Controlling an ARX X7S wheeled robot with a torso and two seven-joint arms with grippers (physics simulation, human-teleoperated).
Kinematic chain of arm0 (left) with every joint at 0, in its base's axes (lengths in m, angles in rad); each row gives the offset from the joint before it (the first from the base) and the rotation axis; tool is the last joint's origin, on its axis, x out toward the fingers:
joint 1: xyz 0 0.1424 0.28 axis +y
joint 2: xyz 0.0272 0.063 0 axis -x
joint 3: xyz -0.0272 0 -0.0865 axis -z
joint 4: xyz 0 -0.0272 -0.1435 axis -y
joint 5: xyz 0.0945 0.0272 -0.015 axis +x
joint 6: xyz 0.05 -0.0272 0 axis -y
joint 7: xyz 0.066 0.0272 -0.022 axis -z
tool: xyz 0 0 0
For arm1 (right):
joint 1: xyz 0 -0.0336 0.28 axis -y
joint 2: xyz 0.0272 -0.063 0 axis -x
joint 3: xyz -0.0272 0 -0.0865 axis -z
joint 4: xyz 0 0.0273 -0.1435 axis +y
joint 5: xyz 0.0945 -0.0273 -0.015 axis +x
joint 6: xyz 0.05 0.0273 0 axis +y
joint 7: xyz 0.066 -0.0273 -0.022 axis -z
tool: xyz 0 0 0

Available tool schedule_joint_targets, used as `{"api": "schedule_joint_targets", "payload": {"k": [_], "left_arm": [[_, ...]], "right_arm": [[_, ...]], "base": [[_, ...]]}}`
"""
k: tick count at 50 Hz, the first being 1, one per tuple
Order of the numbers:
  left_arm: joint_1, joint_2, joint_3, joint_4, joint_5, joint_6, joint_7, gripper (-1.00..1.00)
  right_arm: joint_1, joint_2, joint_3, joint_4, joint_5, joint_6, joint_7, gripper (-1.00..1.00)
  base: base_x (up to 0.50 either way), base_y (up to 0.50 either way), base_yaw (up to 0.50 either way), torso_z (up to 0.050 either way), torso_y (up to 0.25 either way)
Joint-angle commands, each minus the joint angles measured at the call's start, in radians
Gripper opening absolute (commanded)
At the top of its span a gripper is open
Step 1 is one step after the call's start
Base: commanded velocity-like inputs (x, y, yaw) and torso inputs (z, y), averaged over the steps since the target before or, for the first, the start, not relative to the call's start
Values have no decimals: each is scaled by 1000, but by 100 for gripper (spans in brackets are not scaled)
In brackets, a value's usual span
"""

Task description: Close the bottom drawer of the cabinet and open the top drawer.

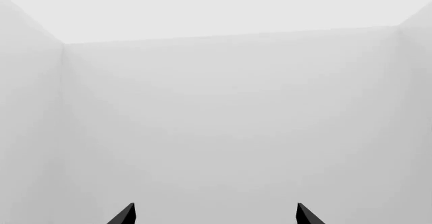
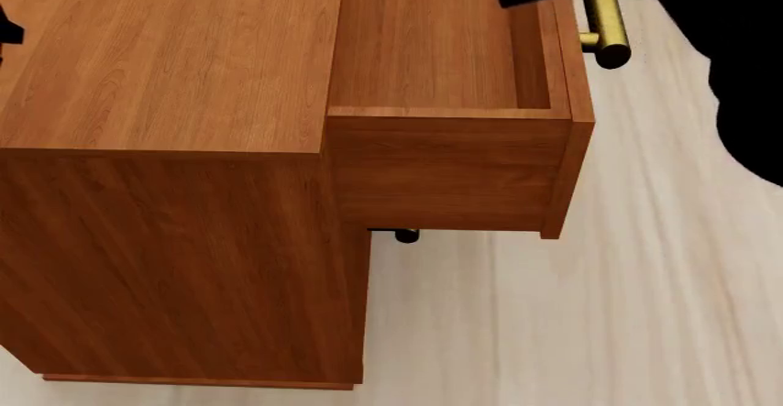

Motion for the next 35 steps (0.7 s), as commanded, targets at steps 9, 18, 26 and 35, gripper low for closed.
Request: {"api": "schedule_joint_targets", "payload": {"k": [9, 18, 26, 35], "left_arm": [[-2, -2, 10, -6, 2, 4, -1, 100], [5, -7, 6, -10, 0, 11, 0, 100], [16, -10, 5, -16, 4, 24, 2, 100], [28, -13, 4, -25, 9, 38, 4, 100]], "right_arm": [[260, -145, -244, 271, -187, 135, -306, 100], [313, -217, -368, 384, -299, 119, -436, 100], [314, -261, -408, 477, -346, 78, -496, 100], [312, -289, -485, 537, -405, 65, -559, 100]], "base": [[0, 0, 0, 0, 0], [0, 0, 0, 0, 0], [0, 0, 0, 0, 0], [0, 0, 0, 0, 0]]}}
